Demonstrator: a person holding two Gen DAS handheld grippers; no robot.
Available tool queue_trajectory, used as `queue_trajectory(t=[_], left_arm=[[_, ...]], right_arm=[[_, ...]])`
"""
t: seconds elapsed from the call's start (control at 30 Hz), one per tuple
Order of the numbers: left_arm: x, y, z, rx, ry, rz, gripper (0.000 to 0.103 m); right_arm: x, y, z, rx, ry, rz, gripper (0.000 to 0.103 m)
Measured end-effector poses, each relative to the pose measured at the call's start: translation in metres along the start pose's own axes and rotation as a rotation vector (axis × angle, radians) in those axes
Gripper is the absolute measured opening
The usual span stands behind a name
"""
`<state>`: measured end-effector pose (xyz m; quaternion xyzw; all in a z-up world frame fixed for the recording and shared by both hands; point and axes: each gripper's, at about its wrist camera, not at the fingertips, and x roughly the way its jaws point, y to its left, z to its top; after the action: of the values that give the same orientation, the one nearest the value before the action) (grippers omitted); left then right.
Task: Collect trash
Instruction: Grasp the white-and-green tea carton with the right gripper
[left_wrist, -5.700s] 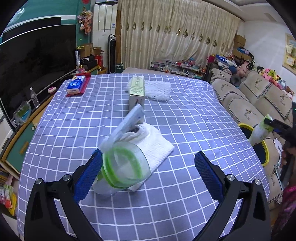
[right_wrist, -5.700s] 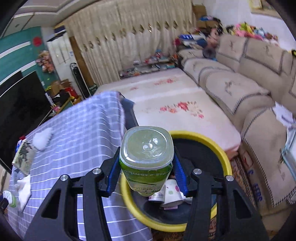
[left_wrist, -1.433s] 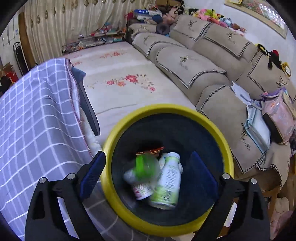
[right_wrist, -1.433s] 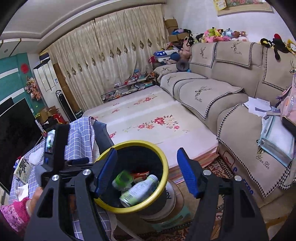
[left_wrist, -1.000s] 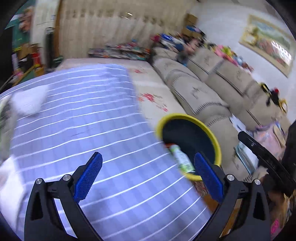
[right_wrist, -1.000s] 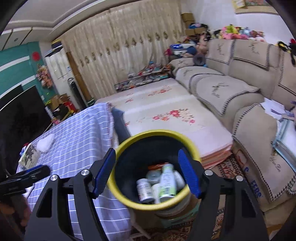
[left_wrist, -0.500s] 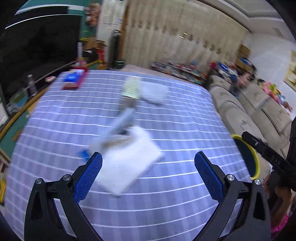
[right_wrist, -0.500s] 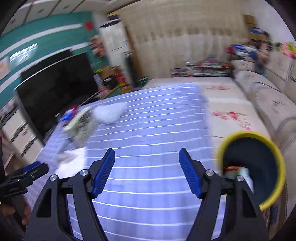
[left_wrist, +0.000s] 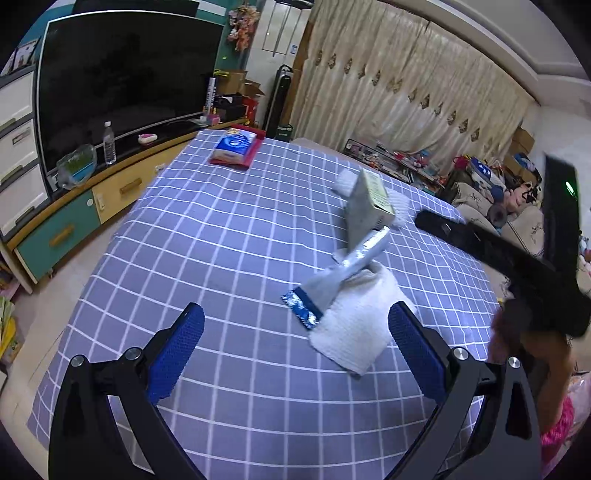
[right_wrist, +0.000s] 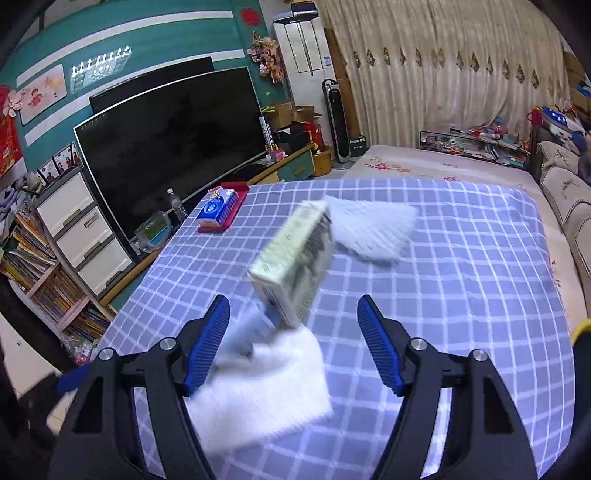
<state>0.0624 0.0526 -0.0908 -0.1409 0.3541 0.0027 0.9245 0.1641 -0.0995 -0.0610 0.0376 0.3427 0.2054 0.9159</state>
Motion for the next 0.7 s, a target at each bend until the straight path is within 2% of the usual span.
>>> queue_trajectory(t=[0.13, 0.27, 0.37, 0.6, 0.67, 0.7], left_arm=[[-0.004, 0.005, -0.001, 0.003, -0.016, 0.005, 0.098], [-0.004, 0.009, -0.003, -0.002, -0.003, -0.005, 0.098], [-0.001, 0.012, -0.005, -0.004, 0.005, -0.008, 0.098], [0.003, 0.018, -0.009, -0.019, 0.02, -0.016, 0.098], [0.005, 0.018, -0.008, -0.022, 0.023, -0.019, 0.098], [0.006, 0.017, -0.009, -0.022, 0.024, -0.02, 0.098]], right_arm=[[0.034, 0.019, 0.018, -0.016, 0.03, -0.035, 0.068], [0.064, 0.026, 0.022, 0.002, 0.074, -0.077, 0.068], [0.079, 0.025, 0.022, 0.009, 0.095, -0.126, 0.067], [0.098, 0.016, 0.022, 0.018, 0.136, -0.179, 0.06], [0.101, 0.012, 0.02, 0.021, 0.147, -0.18, 0.054], [0.103, 0.011, 0.02, 0.024, 0.153, -0.174, 0.045]])
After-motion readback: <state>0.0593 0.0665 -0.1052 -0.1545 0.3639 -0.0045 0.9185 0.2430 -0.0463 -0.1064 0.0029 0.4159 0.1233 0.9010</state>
